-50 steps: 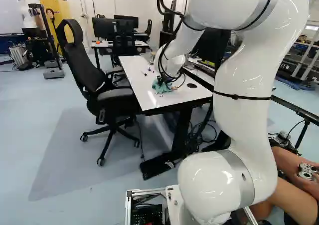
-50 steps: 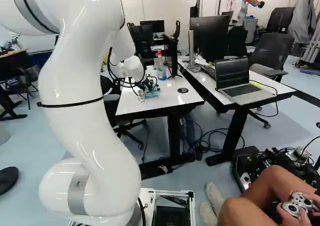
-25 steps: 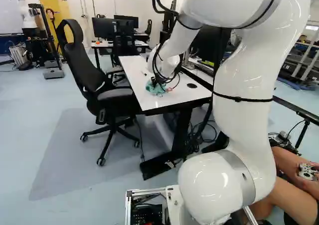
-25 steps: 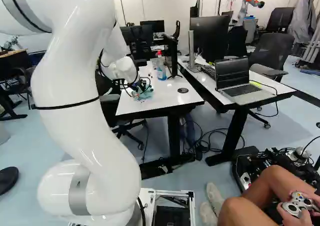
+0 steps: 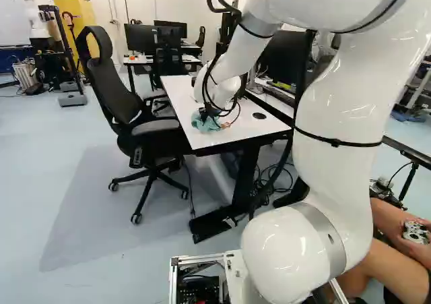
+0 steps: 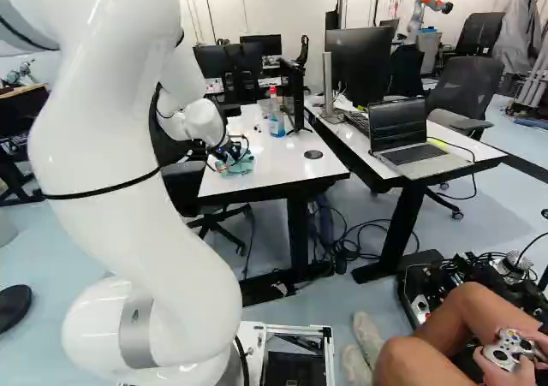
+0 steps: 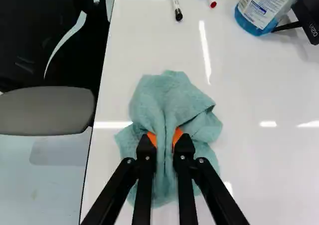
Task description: Clean the table with the green towel
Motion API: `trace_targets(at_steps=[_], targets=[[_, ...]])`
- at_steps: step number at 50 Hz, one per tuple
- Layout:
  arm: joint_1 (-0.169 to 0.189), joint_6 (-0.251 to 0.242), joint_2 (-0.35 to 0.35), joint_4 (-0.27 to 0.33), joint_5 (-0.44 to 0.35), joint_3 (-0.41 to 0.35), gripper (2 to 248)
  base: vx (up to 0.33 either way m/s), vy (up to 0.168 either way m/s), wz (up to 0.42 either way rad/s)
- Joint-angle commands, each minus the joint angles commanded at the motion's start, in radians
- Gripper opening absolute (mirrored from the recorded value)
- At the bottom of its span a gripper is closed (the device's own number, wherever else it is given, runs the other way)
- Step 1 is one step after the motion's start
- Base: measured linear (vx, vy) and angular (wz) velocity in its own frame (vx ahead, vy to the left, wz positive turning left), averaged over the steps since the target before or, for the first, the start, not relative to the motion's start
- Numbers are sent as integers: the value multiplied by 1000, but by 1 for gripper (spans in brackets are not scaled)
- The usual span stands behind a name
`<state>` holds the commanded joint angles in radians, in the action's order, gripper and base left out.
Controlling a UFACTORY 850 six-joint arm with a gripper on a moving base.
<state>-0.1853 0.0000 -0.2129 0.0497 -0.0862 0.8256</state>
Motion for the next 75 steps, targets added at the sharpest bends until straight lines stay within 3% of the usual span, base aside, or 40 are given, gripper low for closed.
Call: trace_targets(at_steps=[18,43,58,75], targets=[[16,0,78,0,0,-88,50,0,0,0],[94,0,141,0,0,-158,50,0,0,0],[149,0,139,0,0,-155,50,0,0,0],[202,0,91,0,0,-104,50,0,0,0]])
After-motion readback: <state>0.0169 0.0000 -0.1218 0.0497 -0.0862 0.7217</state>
